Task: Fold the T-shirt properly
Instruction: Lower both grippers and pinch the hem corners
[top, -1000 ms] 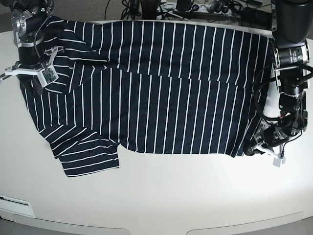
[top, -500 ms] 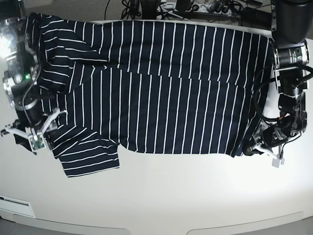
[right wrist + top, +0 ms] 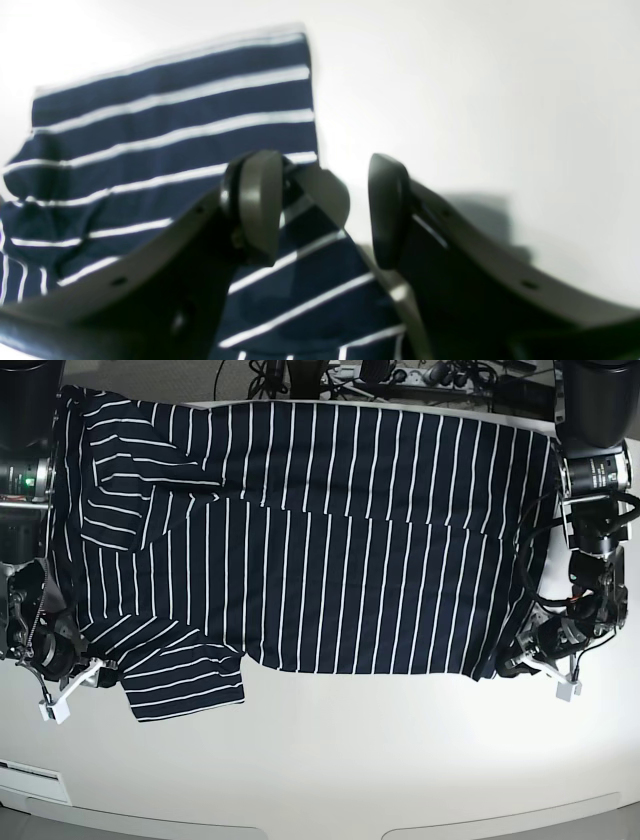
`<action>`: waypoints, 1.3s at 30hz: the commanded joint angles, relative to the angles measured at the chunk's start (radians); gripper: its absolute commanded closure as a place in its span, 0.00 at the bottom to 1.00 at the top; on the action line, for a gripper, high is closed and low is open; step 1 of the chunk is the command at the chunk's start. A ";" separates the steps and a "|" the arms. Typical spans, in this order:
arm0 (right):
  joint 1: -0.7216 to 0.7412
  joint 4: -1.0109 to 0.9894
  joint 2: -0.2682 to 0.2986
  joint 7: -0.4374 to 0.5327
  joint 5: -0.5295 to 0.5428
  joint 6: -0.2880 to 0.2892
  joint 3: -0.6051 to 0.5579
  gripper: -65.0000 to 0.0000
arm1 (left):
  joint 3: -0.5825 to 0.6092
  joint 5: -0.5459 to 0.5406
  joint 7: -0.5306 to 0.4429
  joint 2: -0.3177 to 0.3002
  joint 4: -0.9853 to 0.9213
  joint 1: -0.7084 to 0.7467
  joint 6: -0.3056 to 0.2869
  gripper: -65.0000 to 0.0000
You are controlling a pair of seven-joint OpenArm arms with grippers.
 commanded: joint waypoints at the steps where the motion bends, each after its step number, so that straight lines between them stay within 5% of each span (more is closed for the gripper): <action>1: 0.048 -0.029 0.019 0.006 0.036 0.030 0.006 0.53 | 0.007 0.100 0.093 -0.003 -0.011 0.014 0.042 1.00; 9: 0.049 -0.087 0.019 -0.114 0.229 0.191 0.006 0.53 | 0.007 0.087 0.093 -0.004 -0.011 0.014 0.042 1.00; 18: 0.045 -0.087 0.019 -0.101 0.271 0.229 0.006 0.53 | 0.007 0.086 0.093 -0.003 -0.011 0.014 0.042 1.00; 20: 0.043 -0.087 0.019 -0.084 0.272 0.229 0.006 0.61 | 0.007 0.086 0.093 -0.003 -0.011 0.014 0.042 1.00; 23: 0.043 -0.086 0.019 -0.080 0.272 0.229 0.006 1.00 | 0.007 0.086 0.093 -0.003 -0.011 0.014 0.042 1.00; 30: 0.043 -0.022 0.022 -0.167 0.342 0.229 0.006 1.00 | 0.007 0.075 0.090 -0.004 -0.010 0.014 0.012 1.00; 34: 0.043 -0.020 0.027 -0.163 0.292 0.229 0.006 0.75 | 0.007 0.075 0.090 -0.004 -0.010 0.014 0.012 1.00; 39: 0.043 -0.020 0.027 -0.166 0.294 0.229 0.006 0.74 | 0.007 0.075 0.090 -0.003 -0.010 0.014 0.012 1.00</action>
